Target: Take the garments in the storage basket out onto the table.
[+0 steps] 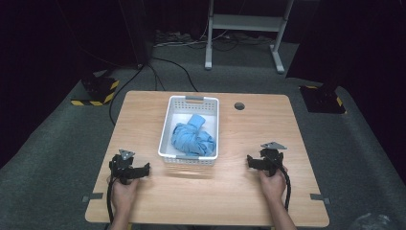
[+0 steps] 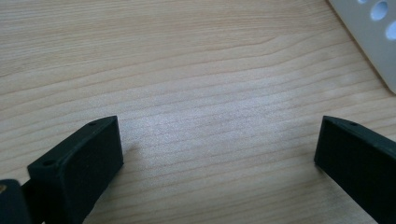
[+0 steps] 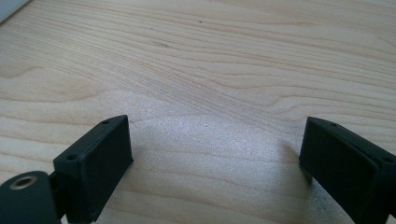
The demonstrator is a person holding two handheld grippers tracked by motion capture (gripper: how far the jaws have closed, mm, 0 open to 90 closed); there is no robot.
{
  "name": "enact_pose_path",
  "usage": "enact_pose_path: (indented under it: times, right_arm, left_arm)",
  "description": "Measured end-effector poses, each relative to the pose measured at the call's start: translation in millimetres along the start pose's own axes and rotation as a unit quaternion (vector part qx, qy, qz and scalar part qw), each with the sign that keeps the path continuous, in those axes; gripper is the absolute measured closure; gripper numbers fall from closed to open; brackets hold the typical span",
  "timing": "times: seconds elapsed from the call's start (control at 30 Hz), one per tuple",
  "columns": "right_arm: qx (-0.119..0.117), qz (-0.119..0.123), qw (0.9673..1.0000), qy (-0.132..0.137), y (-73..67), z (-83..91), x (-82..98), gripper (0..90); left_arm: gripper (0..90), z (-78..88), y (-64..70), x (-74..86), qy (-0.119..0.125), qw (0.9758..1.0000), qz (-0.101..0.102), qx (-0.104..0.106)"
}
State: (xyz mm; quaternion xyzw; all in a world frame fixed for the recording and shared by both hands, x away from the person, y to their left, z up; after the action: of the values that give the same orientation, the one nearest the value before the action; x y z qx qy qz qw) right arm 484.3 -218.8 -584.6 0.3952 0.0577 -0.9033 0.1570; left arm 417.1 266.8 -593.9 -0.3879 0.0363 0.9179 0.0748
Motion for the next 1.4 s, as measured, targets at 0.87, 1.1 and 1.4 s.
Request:
enact_pose_path:
  times: [0.87,1.1,1.4]
  right_arm:
    - [-0.053,-0.001,0.9986,0.008,-3.6,17.8,-1.8,3.5]
    - [-0.08,0.002,0.9958,0.044,-9.0,40.5,-8.8,4.2]
    - [-0.113,0.004,0.9919,0.058,-21.3,51.7,-9.0,4.3]
  left_arm:
    - [2.6,0.2,0.3,-0.1,0.001,1.0,-0.002,0.0]
    - [2.6,0.2,0.3,-0.1,0.001,1.0,-0.002,0.0]
    - [2.6,0.3,0.3,-0.1,0.001,1.0,-0.002,0.0]
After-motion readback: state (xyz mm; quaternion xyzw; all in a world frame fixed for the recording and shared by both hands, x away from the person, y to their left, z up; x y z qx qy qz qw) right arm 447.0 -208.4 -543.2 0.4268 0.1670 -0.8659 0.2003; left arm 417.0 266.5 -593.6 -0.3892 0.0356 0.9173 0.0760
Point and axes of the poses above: each handheld gripper's, and its own axes: z roughly backward along the jaws, x roughly out of its underside, y roughly to its right, the point moved 6 cm from there along -z, roughly forward along the jaws
